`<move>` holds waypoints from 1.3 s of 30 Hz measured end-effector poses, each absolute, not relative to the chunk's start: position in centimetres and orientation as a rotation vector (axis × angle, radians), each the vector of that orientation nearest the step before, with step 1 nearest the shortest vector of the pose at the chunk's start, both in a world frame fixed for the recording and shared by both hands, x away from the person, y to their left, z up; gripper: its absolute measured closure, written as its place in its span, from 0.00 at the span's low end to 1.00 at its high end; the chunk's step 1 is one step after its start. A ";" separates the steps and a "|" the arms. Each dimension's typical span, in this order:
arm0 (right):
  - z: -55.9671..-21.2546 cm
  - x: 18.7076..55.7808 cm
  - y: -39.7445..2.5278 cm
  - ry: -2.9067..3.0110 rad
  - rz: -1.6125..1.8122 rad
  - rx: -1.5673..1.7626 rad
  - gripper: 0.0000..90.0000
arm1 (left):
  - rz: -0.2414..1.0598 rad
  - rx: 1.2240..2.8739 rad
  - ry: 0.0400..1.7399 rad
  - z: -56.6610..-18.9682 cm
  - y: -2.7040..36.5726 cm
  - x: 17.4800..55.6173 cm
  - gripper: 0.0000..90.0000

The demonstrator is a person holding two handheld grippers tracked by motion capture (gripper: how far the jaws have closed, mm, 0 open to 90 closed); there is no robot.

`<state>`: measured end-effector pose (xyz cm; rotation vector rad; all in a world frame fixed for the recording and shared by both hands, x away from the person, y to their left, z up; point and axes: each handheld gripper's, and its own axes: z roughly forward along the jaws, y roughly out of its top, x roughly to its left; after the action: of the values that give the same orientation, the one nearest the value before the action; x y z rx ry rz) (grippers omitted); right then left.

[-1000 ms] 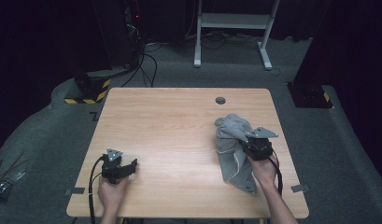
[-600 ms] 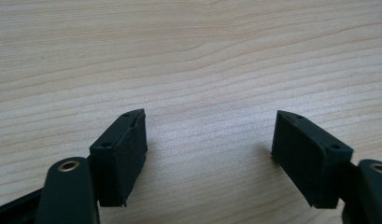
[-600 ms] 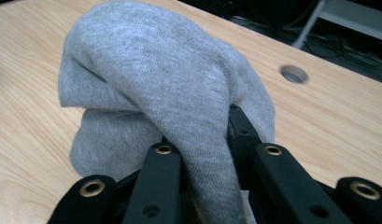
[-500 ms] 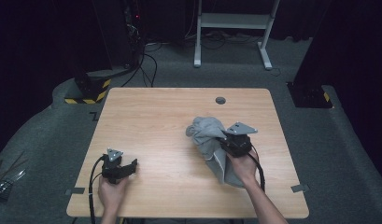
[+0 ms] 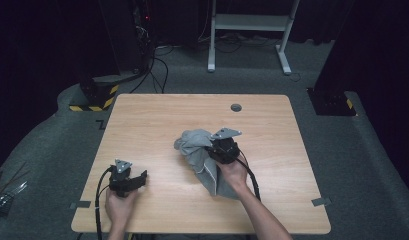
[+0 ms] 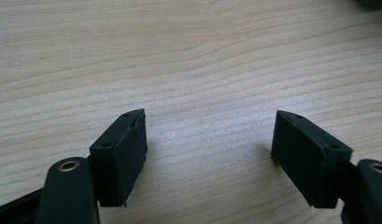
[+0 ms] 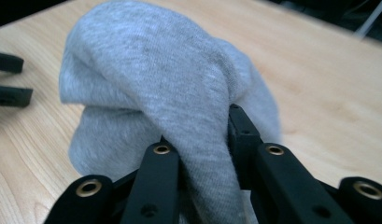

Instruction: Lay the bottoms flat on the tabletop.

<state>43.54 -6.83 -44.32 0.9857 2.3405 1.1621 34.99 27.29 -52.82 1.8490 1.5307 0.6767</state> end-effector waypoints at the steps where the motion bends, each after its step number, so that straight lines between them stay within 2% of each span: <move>1: -44.8 43.7 -6.7 2.359 1.155 1.004 0.83 | 0.677 1.848 1.531 -52.8 27.3 35.0 0.30; 5: -46.1 44.1 -6.7 2.408 1.166 1.063 0.68 | 0.683 1.851 1.531 -52.8 27.2 35.0 0.30; 9: -45.6 43.6 -7.3 2.432 1.197 1.051 0.53 | 0.673 1.845 1.530 -52.8 27.3 35.0 0.30; 15: -44.6 41.9 -10.1 2.392 1.294 1.019 0.47 | 0.643 1.813 1.528 -52.8 27.7 34.9 0.35; 20: -44.6 41.0 -12.4 2.358 1.275 1.022 0.50 | 0.578 1.807 1.477 -52.7 26.6 34.3 0.36; 22: -45.4 40.5 -13.9 2.353 1.237 1.043 0.57 | 0.555 1.853 1.417 -52.5 24.7 34.0 0.36; 26: -47.0 40.4 -15.0 2.395 1.193 1.068 0.65 | 0.532 1.898 1.308 -51.5 21.8 33.7 0.34; 38: -49.5 40.3 -13.3 2.473 1.106 1.021 0.85 | 0.378 1.945 1.103 -49.9 14.9 33.6 0.32; 39: -49.7 40.2 -12.8 2.480 1.105 1.014 0.88 | 0.326 1.933 1.085 -49.5 13.9 33.8 0.31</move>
<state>40.17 -12.78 -49.69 1.0137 2.4801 1.1048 33.84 13.92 -49.52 1.9326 1.0846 0.3264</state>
